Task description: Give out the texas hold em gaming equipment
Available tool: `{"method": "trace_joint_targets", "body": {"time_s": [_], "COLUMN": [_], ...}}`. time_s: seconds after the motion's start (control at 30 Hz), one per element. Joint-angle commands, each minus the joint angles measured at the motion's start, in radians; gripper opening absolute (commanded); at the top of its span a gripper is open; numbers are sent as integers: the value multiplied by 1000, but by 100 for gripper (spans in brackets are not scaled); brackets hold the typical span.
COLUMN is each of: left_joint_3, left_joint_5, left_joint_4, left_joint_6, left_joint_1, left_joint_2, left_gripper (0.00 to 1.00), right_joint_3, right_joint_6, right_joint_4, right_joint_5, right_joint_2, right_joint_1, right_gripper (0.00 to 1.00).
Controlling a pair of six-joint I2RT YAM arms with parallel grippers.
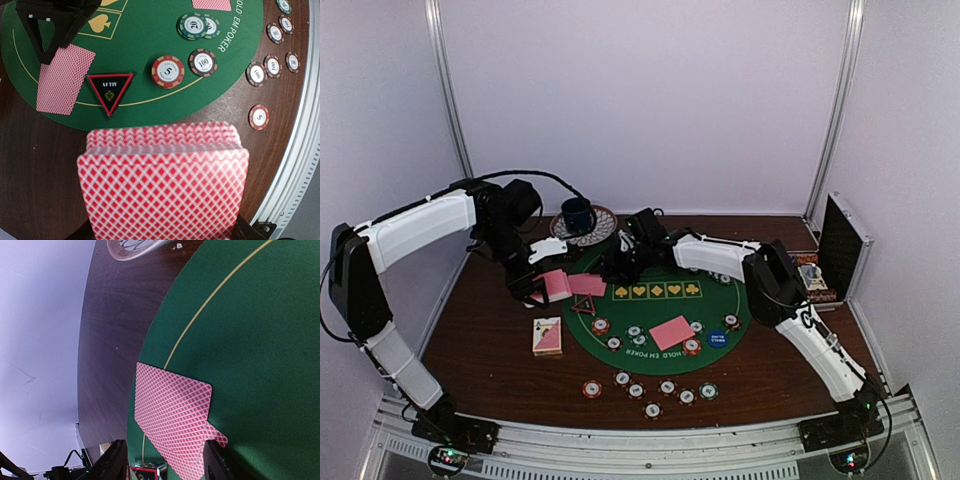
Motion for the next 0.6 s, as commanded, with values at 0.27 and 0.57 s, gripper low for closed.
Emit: {"method": "trace_joint_targets", "body": {"time_s": [0.27, 0.57], "left_joint_3": [13, 41], "left_joint_5": [23, 35], "left_joint_4": [-7, -3], "left_joint_6": [9, 4], "left_joint_1": [2, 2], "left_joint_2": [-35, -6], "left_gripper": [0, 0], "right_joint_3": [-335, -755], "right_joint_6": [-95, 87], "right_joint_4": [64, 416], "right_joint_5": [18, -109], "right_joint_2": [-355, -618], "right_joint_1": [-9, 54], "right_gripper": [74, 82]}}
